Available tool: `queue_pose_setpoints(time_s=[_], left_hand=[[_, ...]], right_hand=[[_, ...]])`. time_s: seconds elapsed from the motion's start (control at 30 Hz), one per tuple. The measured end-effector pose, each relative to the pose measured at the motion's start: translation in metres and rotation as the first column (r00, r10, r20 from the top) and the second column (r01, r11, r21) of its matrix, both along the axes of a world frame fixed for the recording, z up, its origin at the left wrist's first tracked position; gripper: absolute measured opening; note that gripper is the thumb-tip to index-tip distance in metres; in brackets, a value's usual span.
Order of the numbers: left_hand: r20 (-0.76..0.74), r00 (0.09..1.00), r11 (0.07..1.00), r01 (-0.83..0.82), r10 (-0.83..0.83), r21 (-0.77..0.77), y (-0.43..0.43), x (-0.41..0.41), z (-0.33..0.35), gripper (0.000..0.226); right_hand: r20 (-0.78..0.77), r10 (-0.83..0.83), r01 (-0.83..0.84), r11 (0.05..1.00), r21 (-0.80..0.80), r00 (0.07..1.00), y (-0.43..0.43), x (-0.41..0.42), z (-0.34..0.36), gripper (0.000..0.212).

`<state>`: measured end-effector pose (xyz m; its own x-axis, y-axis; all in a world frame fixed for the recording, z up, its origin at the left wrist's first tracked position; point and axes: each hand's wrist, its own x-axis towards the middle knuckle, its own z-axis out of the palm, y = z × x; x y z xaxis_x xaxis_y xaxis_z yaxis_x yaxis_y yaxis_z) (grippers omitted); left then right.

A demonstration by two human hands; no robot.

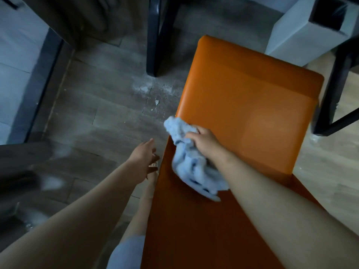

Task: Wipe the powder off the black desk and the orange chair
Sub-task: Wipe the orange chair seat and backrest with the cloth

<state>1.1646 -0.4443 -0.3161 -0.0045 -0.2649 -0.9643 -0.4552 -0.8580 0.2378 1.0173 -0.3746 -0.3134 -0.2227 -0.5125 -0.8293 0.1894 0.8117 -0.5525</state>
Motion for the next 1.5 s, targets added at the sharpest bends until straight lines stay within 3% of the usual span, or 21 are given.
queue_pose_setpoints(time_s=[0.03,0.1,0.17,0.23,0.33,0.37,0.43,0.5,0.57,0.63,0.7,0.77,0.87,0.97,1.07,1.17,1.23,1.27,1.33,1.4,1.5], left_hand=[[0.001,0.999,0.999,0.037,-0.037,-0.008,0.001,-0.001,0.002,0.032],[0.005,0.992,0.991,0.130,-0.130,-0.037,0.004,-0.006,0.005,0.031],[0.031,0.976,0.974,0.217,-0.215,-0.068,0.007,-0.009,0.005,0.034],[0.037,0.943,0.938,0.333,-0.331,-0.099,0.012,-0.013,0.007,0.036],[0.063,0.854,0.844,0.520,-0.516,-0.130,0.016,-0.019,0.005,0.041],[0.073,0.834,0.821,0.551,-0.546,-0.151,0.017,-0.022,0.003,0.041],[0.088,0.823,0.806,0.568,-0.561,-0.169,0.016,-0.029,-0.001,0.037],[0.093,0.885,0.873,0.465,-0.456,-0.143,0.013,-0.032,-0.003,0.025],[0.111,0.976,0.978,0.196,-0.187,-0.075,0.009,-0.027,0.000,0.027],[0.138,0.990,0.997,-0.021,0.032,-0.078,0.005,-0.016,0.001,0.028],[0.199,0.977,0.985,0.104,-0.076,-0.135,0.003,-0.006,0.000,0.029],[0.288,0.908,0.918,0.361,-0.305,-0.163,0.005,-0.004,0.005,0.038],[0.233,0.784,0.775,0.614,-0.576,-0.152,0.010,-0.019,0.010,0.048],[0.252,0.602,0.550,0.797,-0.758,-0.251,0.017,-0.036,0.008,0.039],[0.347,0.467,0.395,0.881,-0.813,-0.261,0.019,-0.039,0.001,0.039],[0.401,0.064,0.002,0.988,-0.914,-0.152,0.023,-0.040,0.000,0.058],[0.401,-0.215,-0.259,0.964,-0.890,-0.060,0.026,-0.046,-0.001,0.058],[0.388,-0.278,-0.311,0.950,-0.879,-0.025,0.028,-0.051,-0.002,0.054],[0.337,-0.325,-0.326,0.944,-0.884,0.054,0.035,-0.059,-0.005,0.050],[0.305,-0.325,-0.305,0.946,-0.895,0.112,0.042,-0.066,-0.006,0.053],[0.371,-0.182,-0.165,0.983,-0.910,0.078,0.048,-0.070,-0.011,0.048]], right_hand=[[-0.041,0.062,-0.062,0.998,0.019,0.997,-0.003,0.015,-0.009,0.012],[-0.096,0.374,-0.360,0.923,0.136,0.922,-0.004,0.048,-0.019,0.034],[-0.165,0.532,-0.499,0.842,0.205,0.831,0.005,0.050,-0.019,0.028],[-0.097,0.562,-0.529,0.815,0.238,0.821,0.031,0.029,-0.015,0.011],[-0.020,0.610,-0.555,0.733,0.394,0.792,0.080,-0.006,-0.024,0.013],[-0.019,0.578,-0.517,0.743,0.425,0.816,0.083,-0.011,-0.024,0.019],[-0.149,0.402,-0.339,0.882,0.327,0.903,0.063,-0.005,-0.035,0.029],[-0.202,0.193,-0.172,0.978,0.114,0.960,0.020,0.016,-0.047,0.044],[-0.203,0.283,-0.295,0.955,-0.030,0.937,-0.010,0.044,-0.056,0.047],[-0.226,0.473,-0.479,0.877,0.031,0.852,-0.010,0.050,-0.064,0.048],[-0.219,0.543,-0.522,0.840,0.150,0.810,0.019,0.033,-0.070,0.039],[-0.252,0.584,-0.516,0.807,0.289,0.772,0.064,0.010,-0.067,0.032],[-0.254,0.593,-0.442,0.768,0.464,0.764,0.082,-0.001,-0.059,0.038],[-0.255,0.587,-0.531,0.807,0.258,0.768,0.042,0.029,-0.055,0.028],[-0.309,0.582,-0.535,0.813,0.229,0.752,0.036,0.038,-0.044,0.035],[-0.371,0.570,-0.468,0.819,0.332,0.733,0.101,-0.004,-0.029,0.011],[-0.366,0.566,-0.381,0.798,0.467,0.738,0.146,-0.039,-0.021,0.017],[-0.336,0.593,-0.368,0.758,0.538,0.731,0.156,-0.054,-0.022,0.024],[-0.270,0.544,-0.269,0.714,0.646,0.795,0.158,-0.071,-0.034,0.037],[-0.176,0.612,-0.390,0.672,0.629,0.771,0.140,-0.062,-0.049,0.036],[-0.161,0.588,-0.527,0.793,0.306,0.793,0.103,-0.005,-0.063,0.018]])
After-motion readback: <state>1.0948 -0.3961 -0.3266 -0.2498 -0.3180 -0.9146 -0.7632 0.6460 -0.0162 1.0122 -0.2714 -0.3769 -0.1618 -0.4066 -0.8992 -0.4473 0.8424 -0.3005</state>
